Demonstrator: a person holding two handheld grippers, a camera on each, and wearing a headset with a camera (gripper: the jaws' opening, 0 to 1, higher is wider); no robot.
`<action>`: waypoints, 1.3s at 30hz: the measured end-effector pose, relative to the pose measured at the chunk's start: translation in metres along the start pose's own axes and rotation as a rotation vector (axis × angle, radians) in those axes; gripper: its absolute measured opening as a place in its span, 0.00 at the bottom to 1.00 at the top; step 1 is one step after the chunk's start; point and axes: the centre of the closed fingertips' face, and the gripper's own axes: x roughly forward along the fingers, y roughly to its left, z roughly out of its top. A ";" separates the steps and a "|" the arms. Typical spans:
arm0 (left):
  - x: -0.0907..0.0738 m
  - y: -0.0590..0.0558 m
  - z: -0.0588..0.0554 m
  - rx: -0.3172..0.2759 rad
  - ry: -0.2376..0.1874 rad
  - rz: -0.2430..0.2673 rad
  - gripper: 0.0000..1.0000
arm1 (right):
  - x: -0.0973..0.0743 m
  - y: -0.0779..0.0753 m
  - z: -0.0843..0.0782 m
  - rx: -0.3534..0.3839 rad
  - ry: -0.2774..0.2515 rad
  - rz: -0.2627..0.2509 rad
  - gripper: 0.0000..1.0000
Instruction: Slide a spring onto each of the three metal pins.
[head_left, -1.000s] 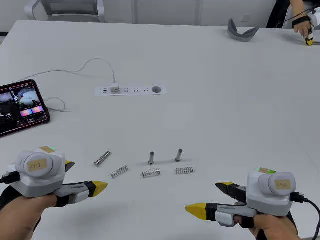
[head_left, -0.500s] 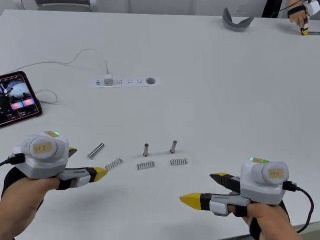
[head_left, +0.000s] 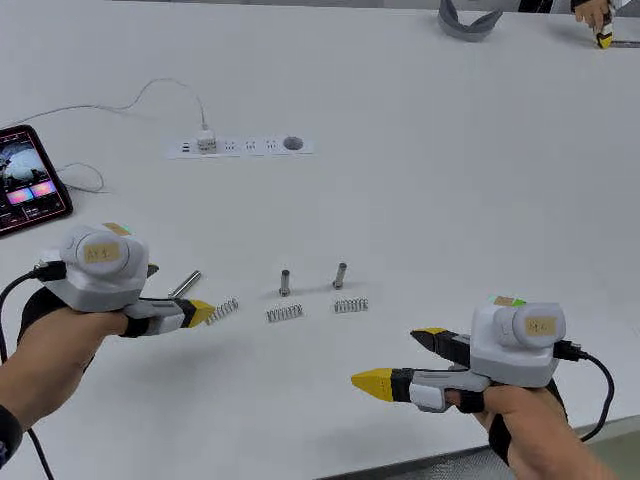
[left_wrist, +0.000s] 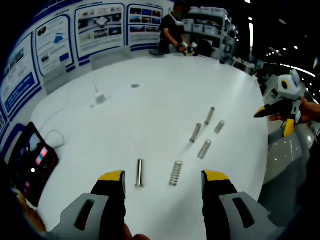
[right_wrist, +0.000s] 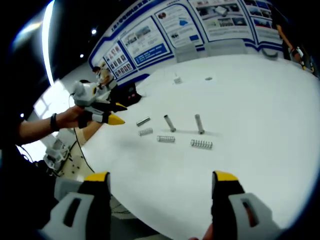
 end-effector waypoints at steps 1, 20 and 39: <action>0.002 0.002 0.001 -0.002 0.004 -0.003 0.63 | 0.000 0.000 0.000 0.000 0.002 0.001 0.85; 0.029 0.038 0.008 -0.015 0.024 0.021 0.50 | 0.004 0.002 -0.003 0.000 0.023 0.013 0.84; 0.072 0.047 -0.012 -0.074 0.085 0.002 0.24 | 0.004 -0.002 -0.006 0.017 0.031 0.012 0.84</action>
